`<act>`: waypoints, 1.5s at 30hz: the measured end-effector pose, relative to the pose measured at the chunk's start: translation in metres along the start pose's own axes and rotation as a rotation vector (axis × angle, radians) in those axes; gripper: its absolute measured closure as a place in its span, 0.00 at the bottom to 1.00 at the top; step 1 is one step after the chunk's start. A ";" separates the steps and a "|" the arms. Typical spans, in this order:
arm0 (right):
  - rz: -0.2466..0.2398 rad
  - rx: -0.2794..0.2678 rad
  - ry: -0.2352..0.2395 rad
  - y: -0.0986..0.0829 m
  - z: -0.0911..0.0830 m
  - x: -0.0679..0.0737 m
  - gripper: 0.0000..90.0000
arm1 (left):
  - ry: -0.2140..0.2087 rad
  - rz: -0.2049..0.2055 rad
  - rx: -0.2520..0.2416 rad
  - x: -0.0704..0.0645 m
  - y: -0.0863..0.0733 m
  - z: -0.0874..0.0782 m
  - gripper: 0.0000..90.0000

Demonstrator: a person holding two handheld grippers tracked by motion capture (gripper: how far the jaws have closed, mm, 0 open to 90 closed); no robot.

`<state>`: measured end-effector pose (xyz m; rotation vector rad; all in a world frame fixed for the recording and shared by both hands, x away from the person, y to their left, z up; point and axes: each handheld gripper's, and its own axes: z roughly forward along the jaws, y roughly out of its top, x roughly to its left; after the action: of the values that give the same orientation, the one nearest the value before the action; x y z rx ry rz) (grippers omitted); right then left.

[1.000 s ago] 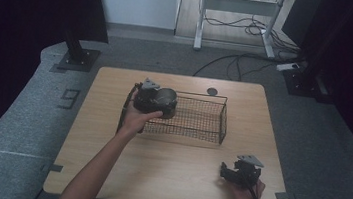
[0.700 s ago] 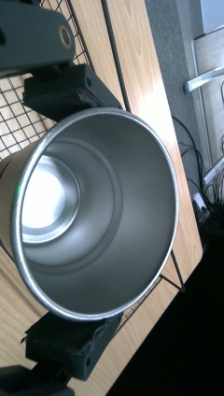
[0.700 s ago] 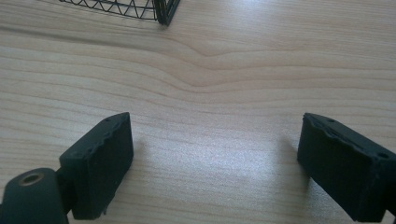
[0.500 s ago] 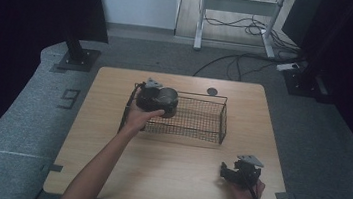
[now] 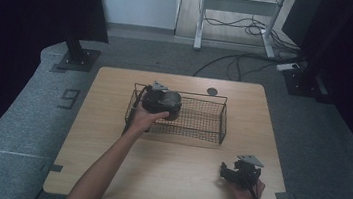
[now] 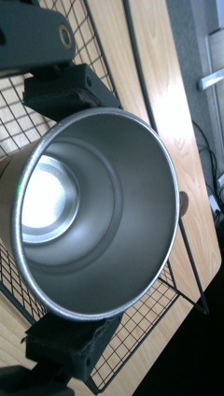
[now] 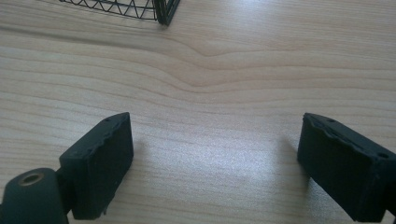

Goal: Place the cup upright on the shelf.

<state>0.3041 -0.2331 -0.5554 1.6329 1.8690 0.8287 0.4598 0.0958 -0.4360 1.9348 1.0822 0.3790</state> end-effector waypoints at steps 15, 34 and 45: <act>0.000 0.000 0.000 0.000 0.000 0.000 0.12 | 0.012 -0.043 0.053 0.010 -0.017 0.023 0.18; 0.000 0.000 0.000 0.000 0.000 0.000 0.12 | 0.028 -0.068 0.134 0.010 -0.031 0.044 0.17; 0.000 0.000 0.000 0.000 0.000 0.000 0.12 | 0.036 -0.074 0.133 0.010 -0.034 0.045 0.16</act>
<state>0.3041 -0.2331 -0.5554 1.6329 1.8691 0.8289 0.4740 0.0882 -0.4907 2.0045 1.2254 0.3086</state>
